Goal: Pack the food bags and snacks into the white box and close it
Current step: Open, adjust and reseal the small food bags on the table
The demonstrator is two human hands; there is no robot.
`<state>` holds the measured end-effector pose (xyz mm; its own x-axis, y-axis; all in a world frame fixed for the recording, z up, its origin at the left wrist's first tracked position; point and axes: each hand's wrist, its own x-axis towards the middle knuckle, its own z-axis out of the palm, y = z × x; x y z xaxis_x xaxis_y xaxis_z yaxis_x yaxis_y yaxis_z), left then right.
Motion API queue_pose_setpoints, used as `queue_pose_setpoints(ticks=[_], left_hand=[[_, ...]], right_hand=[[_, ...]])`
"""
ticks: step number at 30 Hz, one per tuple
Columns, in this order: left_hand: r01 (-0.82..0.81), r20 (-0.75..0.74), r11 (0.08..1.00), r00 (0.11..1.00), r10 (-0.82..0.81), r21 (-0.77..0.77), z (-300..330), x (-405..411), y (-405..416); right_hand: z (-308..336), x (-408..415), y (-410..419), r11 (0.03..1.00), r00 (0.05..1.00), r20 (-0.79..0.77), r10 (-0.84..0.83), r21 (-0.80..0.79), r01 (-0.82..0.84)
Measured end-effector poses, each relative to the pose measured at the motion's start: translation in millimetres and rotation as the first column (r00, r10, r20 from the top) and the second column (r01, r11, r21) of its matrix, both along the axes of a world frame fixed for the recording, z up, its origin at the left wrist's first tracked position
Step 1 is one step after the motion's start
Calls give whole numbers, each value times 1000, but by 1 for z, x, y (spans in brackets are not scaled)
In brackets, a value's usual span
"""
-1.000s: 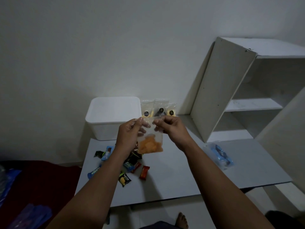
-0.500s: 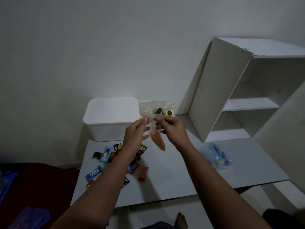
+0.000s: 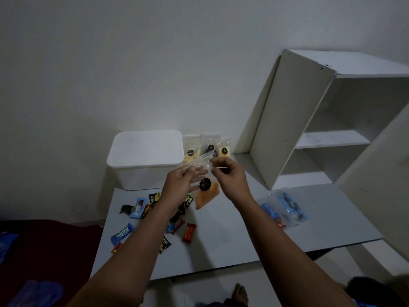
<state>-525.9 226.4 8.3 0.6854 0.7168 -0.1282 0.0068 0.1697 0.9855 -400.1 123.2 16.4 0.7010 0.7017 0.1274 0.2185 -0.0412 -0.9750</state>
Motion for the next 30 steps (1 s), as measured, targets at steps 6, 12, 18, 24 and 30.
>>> queue_pose_setpoints(ticks=[6, 12, 18, 24, 30], left_hand=[[74, -21, 996, 997, -75, -41, -13, 27, 4], [71, -115, 992, 990, -83, -104, -57, 74, 1], [66, -297, 994, 950, -91, -91, -105, 132, 5], [-7, -479, 1000, 878, -6, -26, -165, 235, 26], [-6, -496, 996, 867, 51, 92, -196, 359, 75]], right_hand=[[-24, 34, -21, 992, 985, -167, 43, -111, -62], [-61, 72, -30, 990, 933, -359, -10, -133, -40], [-95, 145, -16, 977, 869, -464, -171, -191, 91], [-161, 237, 19, 943, 833, -467, -296, -284, 176], [-209, 353, 86, 928, 847, -416, -330, -310, 209]])
